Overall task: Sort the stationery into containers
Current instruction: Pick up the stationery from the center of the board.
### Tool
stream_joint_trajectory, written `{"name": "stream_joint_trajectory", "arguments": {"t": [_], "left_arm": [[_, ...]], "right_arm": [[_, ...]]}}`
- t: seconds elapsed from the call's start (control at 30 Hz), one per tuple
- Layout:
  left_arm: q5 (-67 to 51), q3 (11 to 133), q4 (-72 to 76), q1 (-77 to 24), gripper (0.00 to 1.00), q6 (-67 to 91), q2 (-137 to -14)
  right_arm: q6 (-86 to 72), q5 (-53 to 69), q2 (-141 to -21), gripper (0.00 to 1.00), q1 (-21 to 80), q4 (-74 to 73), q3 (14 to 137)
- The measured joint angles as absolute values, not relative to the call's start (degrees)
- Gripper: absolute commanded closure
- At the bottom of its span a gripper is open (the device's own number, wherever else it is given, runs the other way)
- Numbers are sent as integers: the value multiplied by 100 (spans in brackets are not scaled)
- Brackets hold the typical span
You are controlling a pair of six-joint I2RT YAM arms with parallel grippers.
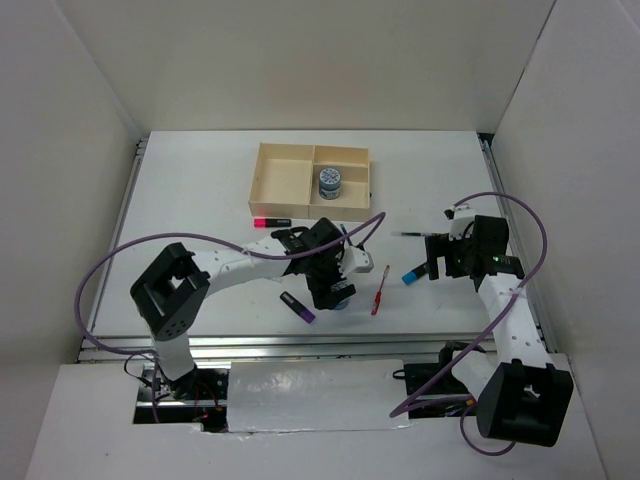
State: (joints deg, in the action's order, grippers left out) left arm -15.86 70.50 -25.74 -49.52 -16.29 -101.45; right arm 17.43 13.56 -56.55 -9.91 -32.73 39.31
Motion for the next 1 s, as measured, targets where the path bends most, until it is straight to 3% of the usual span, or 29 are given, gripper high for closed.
{"name": "stream_joint_trajectory", "arguments": {"t": [0.2,0.47,0.77,0.87,1.0], "left_arm": [[-1468,7050,-2438,-5013,2,-1636,-10383],[-1417,7052,-2255,-5009,17,-1629,-10383],[-1441,7148,-2224,-5004,7,-1562,-10383],[-1472,7242,-2222,-5004,8,-1483,-10383],[-1544,7303,-2220,-5004,18,-1457,-10383]], "right_arm": [[1743,1398,-5655,0,-1017,-3280,3931],[1743,1404,-5675,0,-1039,-3286,3931],[1745,1424,-5741,0,-1039,-3310,3931],[1745,1426,-5749,0,-1041,-3317,3931],[1747,1437,-5756,0,-1068,-3332,3931]]}}
